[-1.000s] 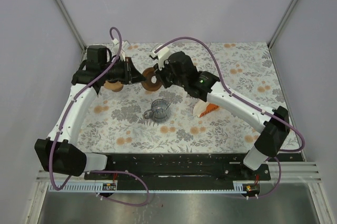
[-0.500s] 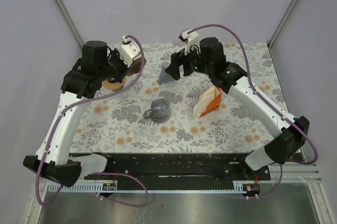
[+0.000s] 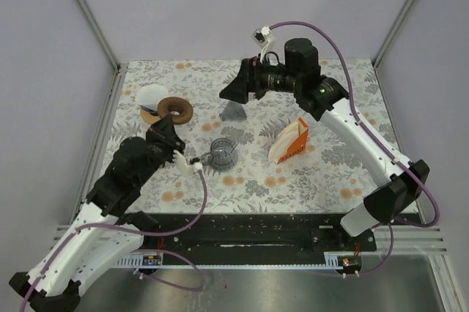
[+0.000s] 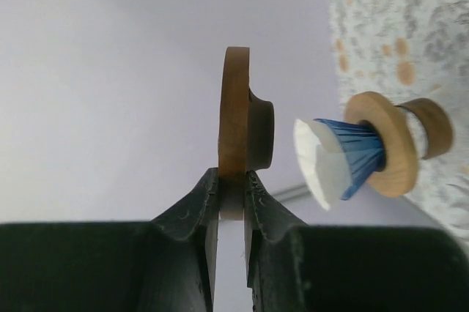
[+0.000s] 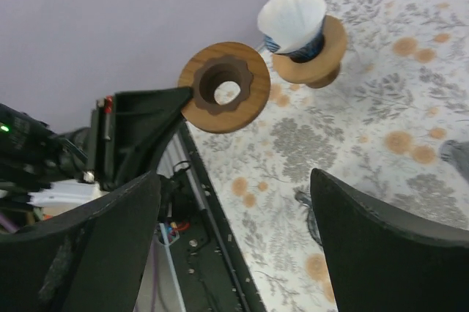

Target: Place the coffee filter in the dripper

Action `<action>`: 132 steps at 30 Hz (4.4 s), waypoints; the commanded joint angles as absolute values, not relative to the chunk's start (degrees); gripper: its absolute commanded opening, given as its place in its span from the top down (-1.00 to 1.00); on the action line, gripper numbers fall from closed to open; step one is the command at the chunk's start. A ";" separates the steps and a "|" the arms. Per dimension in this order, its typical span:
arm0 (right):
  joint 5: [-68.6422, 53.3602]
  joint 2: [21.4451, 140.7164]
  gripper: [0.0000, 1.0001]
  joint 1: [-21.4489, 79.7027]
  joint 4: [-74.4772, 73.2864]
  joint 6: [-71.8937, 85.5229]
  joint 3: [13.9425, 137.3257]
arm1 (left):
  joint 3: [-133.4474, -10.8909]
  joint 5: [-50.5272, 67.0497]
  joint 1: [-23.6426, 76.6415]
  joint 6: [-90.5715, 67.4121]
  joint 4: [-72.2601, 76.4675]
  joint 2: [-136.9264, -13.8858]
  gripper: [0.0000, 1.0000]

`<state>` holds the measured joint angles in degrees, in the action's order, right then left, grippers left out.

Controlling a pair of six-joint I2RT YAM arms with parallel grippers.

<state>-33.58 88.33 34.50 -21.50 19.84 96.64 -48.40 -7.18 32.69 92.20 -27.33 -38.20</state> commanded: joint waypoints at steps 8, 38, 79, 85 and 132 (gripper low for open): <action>-44.30 93.34 -0.74 37.00 -7.56 34.80 92.11 | -27.34 10.80 33.13 123.48 12.37 -26.80 1.00; -53.53 101.34 1.00 36.92 4.57 45.79 92.99 | -23.82 9.33 33.05 124.18 19.34 -28.21 0.86; -57.30 111.88 1.00 30.59 -28.48 21.09 86.75 | -82.80 12.30 24.45 4.58 -65.22 -74.53 -0.70; -57.22 114.26 1.00 30.41 -30.58 19.78 88.15 | -77.79 15.20 20.66 2.64 -62.58 -76.64 -0.64; -18.46 125.32 -0.99 29.97 -29.71 5.54 112.05 | -74.09 13.89 19.51 0.70 -47.64 -70.75 -0.64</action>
<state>-19.07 119.79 29.63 -34.04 9.74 107.55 -74.94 13.82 20.18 2.39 -53.28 -72.71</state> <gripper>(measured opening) 0.993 0.821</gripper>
